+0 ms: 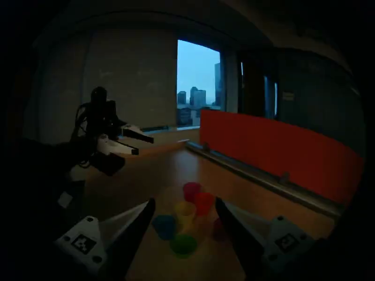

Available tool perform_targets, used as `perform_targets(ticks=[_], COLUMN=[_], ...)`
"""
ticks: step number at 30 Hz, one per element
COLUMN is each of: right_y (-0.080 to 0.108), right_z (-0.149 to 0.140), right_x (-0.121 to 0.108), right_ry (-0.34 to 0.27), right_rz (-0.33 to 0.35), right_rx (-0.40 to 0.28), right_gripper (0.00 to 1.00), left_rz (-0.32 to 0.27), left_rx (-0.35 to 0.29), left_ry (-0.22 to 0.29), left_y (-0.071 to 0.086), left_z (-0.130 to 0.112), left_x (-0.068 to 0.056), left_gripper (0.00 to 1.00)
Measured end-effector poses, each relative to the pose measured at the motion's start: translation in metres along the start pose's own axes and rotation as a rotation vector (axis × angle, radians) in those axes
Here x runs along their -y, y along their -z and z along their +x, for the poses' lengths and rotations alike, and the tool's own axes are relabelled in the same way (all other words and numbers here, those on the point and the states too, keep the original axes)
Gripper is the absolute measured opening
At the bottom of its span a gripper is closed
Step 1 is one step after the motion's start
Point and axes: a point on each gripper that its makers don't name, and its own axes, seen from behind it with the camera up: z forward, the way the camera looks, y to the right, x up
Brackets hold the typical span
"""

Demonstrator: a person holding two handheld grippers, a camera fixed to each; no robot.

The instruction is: Pour water

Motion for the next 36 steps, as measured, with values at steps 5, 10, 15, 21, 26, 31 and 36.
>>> perform_targets(ticks=[5, 10, 15, 21, 26, 31, 36], right_y=[-0.003, -0.005, -0.007, -0.01, -0.013, -0.016, -0.019], right_z=[-0.008, -0.019, -0.029, -0.04, -0.053, -0.069, -0.085], right_x=[0.001, 0.003, 0.004, 0.007, 0.008, 0.008, 0.007], right_ry=[0.007, 0.012, 0.02, 0.031, 0.031, 0.026, 0.017], right_rz=[0.011, 0.024, 0.035, 0.043, 0.046, 0.047, 0.047], right_rx=[0.033, 0.068, 0.103, 0.139, 0.165, 0.19, 0.216], right_gripper=[0.99, 0.99, 0.99, 0.99, 0.99, 0.99, 0.99], left_rz=[-0.045, -0.068, -0.081, -0.107, -0.12, -0.135, -0.149], left_rx=[0.028, 0.053, 0.079, 0.112, 0.145, 0.186, 0.22], left_ry=[-0.017, -0.038, -0.04, -0.045, -0.054, -0.056, -0.052], left_y=[-0.003, -0.005, -0.007, -0.009, -0.013, -0.018, -0.023], left_z=[-0.011, -0.019, -0.027, -0.039, -0.054, -0.072, -0.09], left_x=[-0.011, -0.018, -0.021, -0.029, -0.033, -0.038, -0.042], left_gripper=[1.0, 1.0, 1.0, 1.0, 1.0, 1.0, 1.0])
